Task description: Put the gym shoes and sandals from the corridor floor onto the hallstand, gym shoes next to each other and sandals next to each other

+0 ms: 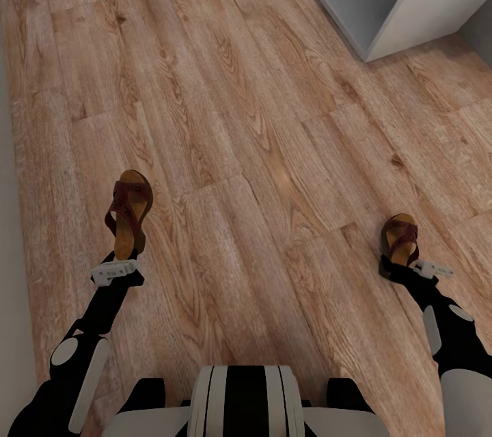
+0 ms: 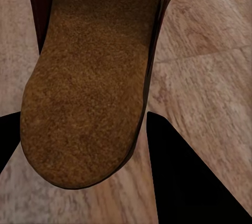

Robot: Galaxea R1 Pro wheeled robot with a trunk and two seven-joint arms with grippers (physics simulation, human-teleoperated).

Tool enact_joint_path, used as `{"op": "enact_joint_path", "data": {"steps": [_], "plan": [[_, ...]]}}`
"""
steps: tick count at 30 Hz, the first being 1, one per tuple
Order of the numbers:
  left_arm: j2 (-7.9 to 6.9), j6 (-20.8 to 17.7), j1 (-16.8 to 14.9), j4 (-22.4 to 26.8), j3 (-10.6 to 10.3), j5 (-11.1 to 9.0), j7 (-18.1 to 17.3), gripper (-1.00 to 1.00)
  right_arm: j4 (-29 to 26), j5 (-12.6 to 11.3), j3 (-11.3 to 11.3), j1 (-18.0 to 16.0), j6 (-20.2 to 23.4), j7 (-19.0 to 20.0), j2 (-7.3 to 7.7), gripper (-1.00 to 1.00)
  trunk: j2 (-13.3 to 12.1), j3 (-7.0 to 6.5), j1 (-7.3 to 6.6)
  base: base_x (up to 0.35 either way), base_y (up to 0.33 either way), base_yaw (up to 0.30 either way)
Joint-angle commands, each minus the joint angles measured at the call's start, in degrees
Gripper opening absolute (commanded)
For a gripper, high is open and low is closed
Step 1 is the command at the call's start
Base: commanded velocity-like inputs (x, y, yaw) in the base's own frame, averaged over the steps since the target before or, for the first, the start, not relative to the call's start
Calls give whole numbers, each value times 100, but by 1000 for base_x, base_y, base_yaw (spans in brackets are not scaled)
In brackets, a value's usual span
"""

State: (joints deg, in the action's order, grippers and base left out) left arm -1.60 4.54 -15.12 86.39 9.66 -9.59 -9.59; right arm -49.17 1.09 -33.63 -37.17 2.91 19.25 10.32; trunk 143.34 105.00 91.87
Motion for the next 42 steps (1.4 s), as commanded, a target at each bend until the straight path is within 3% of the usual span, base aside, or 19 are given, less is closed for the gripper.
{"op": "enact_joint_path", "data": {"steps": [1,21,42], "plan": [[0,3,0,0,1,18,-7,-100,1,-1,-1,0,0,0,1,100,0,0,0,0,0,0],[2,3,0,0,1,14,-7,-100,120,-2,-16,7,-7,0,7,100,0,0,0,0,0,0],[-2,3,0,1,1,16,-7,-100,440,-12,-20,0,-27,-8,177,100,0,0,0,0,0,0]]}}
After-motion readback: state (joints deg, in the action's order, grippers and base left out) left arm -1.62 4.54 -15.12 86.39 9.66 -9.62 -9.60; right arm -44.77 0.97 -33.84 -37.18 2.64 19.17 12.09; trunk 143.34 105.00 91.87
